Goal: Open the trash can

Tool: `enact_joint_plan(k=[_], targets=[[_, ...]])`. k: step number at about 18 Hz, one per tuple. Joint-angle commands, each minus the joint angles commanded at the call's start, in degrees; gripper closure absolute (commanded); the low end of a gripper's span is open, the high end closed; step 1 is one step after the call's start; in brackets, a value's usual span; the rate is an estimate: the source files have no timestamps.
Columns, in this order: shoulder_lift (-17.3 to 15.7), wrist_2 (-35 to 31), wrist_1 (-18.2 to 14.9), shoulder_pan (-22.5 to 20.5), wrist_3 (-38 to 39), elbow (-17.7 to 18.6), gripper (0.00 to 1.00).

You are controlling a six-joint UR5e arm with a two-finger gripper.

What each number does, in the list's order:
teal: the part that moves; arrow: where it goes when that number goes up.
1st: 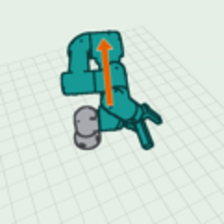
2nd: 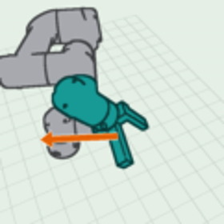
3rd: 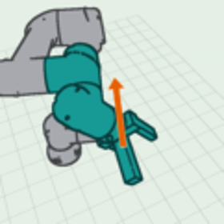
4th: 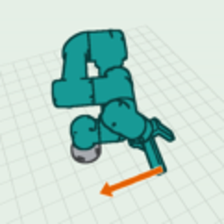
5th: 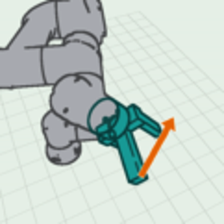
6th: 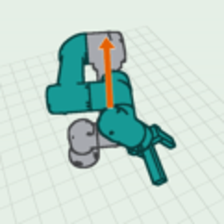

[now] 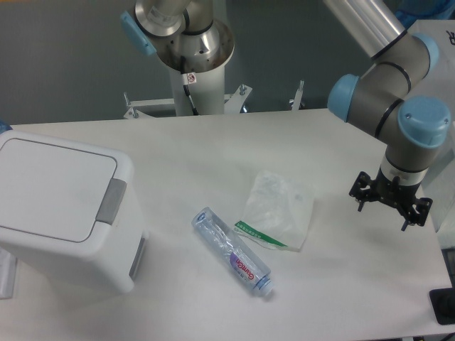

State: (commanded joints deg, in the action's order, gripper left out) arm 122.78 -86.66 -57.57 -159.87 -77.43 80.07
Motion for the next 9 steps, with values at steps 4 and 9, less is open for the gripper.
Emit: enact_joint_plan(k=[4,9], targets=[[-0.1,0.0,0.0,0.1,0.3,0.0,0.00],[0.0,1.1,0.6,0.3,0.2,0.7,0.00]])
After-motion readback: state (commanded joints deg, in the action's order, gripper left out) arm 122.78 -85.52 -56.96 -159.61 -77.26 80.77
